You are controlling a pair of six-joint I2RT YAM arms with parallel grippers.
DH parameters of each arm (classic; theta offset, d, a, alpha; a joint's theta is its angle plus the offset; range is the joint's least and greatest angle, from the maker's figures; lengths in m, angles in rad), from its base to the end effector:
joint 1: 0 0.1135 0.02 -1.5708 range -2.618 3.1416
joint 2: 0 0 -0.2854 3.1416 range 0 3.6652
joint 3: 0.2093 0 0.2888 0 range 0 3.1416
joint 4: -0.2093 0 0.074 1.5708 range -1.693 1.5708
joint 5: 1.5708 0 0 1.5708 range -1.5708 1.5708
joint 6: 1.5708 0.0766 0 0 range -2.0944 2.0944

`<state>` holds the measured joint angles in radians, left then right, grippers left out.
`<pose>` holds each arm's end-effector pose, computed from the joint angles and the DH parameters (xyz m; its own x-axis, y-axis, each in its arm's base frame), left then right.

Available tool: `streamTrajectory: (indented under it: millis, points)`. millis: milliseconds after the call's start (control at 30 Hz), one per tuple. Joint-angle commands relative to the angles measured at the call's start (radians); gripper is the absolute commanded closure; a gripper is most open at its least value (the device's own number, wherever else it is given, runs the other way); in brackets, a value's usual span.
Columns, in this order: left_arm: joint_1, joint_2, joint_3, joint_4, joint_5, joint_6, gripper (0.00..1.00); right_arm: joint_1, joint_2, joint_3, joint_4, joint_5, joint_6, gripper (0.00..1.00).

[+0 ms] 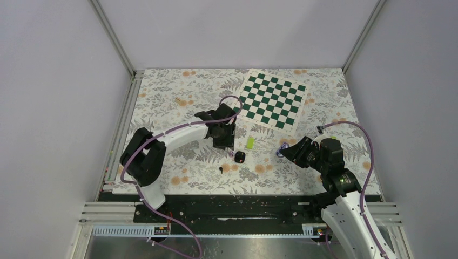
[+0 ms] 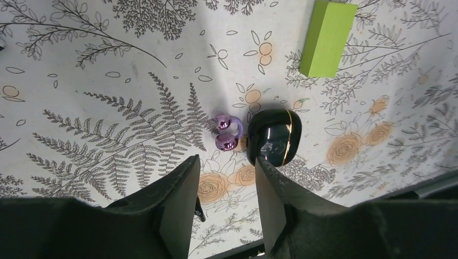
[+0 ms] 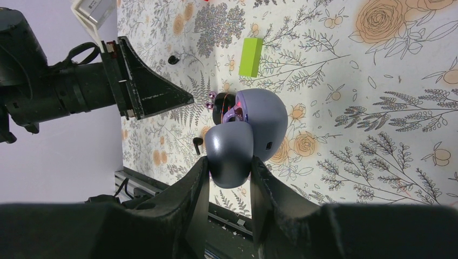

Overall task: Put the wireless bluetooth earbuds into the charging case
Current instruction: Adjust the earbud at the center of the board.

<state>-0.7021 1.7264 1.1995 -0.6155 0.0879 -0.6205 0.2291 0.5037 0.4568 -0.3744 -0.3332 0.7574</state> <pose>0.3018 -0.2641 0.1685 -0.9553 0.0494 -0.2915 0.1423 0.9412 -0.3065 0.1780 0.0672 0.2381 -0.6365 0.5182 -0.5712 -0.0935 0.6833 0.7242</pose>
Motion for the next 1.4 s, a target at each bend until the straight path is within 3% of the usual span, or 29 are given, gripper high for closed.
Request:
streamTrajectory:
  millis: [0, 800, 1367]
  points:
    - [-0.032, 0.049, 0.055, -0.052, -0.124, 0.023, 0.57, -0.003, -0.004, 0.02, 0.022, -0.011, 0.003, 1.0]
    - [-0.046, 0.109, 0.08, -0.008, -0.117, 0.0, 0.57, -0.003, -0.022, 0.015, 0.014, -0.012, 0.007, 1.0]
    - [-0.046, 0.05, 0.086, -0.13, -0.315, 0.035, 0.57, -0.004, -0.037, 0.012, 0.009, -0.015, 0.016, 1.0]
